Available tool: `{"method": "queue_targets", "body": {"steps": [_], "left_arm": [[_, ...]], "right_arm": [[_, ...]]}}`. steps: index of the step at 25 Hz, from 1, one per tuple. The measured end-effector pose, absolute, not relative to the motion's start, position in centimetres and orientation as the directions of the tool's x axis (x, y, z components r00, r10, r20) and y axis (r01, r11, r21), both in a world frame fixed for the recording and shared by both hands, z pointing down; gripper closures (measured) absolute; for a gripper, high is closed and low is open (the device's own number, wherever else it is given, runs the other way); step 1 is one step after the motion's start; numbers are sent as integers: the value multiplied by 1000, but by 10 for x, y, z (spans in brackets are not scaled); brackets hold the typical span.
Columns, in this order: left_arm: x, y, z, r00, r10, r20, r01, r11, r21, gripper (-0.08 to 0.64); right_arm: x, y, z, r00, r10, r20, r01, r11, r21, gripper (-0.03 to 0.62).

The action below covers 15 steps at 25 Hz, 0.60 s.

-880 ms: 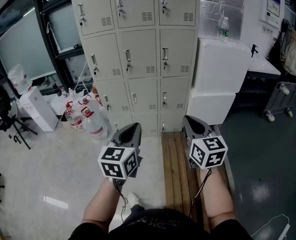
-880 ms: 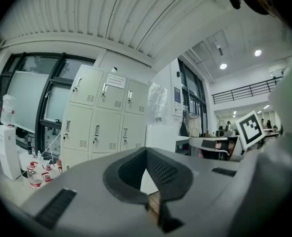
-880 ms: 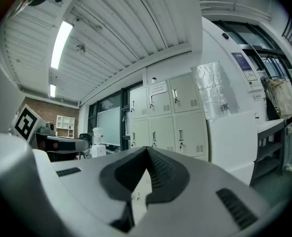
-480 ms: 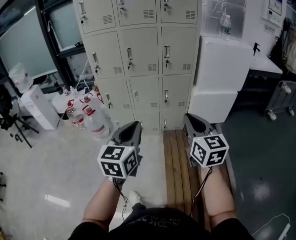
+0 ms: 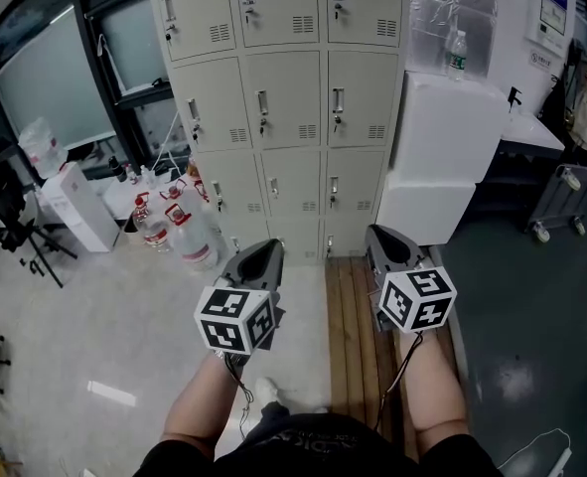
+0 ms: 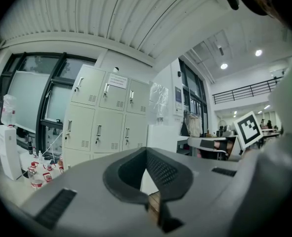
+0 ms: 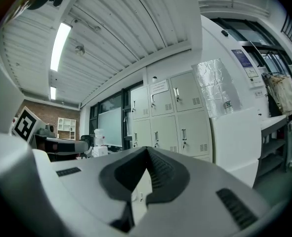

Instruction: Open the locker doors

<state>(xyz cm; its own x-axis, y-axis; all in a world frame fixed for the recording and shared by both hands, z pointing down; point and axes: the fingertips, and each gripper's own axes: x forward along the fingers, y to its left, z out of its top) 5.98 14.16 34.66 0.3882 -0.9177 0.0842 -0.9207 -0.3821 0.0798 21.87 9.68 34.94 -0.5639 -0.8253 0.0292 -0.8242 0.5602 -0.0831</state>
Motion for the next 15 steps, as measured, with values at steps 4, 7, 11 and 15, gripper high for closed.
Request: {"method": "queue_targets", "body": {"steps": [4,7,11,15], "left_arm": [[52,132,345,387,-918,85,-921,-381,81,561],[46,123,342,393,-915,86,-919,-387,77,561],[35,107,340,410,-908,87,-912,-405,65,561],[18,83,337,428,-900,85,-904,-424,62,561]], "right_arm": [[209,86,346,-570,-821,31,-820,567,-82,592],[202,75,342,-571,-820,34,-820,567,-83,592],[186,56,343,-569,-821,45,-821,565,-79,592],[163,32,338,-567,-822,47,-823,565,-55,592]]}}
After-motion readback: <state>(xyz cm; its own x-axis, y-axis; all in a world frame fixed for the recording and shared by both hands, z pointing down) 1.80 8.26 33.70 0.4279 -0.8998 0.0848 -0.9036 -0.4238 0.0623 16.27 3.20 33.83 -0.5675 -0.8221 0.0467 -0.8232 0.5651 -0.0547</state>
